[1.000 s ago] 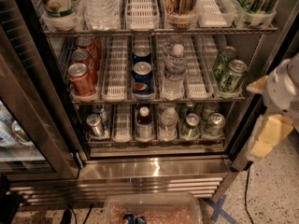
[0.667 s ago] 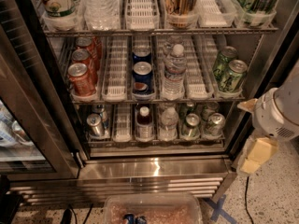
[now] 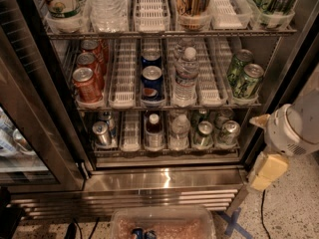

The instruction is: Pick water bottle from bottom shelf of fridge

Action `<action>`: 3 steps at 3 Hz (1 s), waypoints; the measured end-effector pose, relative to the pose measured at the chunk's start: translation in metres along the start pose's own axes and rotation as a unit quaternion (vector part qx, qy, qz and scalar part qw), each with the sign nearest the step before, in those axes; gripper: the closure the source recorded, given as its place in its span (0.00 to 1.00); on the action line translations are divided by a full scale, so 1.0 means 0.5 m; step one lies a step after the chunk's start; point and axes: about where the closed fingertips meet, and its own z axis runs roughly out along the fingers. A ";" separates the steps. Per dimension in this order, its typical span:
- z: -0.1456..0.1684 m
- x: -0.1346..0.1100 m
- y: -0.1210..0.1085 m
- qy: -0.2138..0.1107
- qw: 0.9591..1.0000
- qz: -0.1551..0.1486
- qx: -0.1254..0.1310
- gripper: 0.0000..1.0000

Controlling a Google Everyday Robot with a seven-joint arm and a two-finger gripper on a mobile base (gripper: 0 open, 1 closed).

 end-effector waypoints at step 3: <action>0.237 -0.043 -0.044 -0.142 0.988 -0.060 0.013 0.00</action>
Offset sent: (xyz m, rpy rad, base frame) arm 0.0641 0.0528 -0.1108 0.2698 -0.1766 0.1735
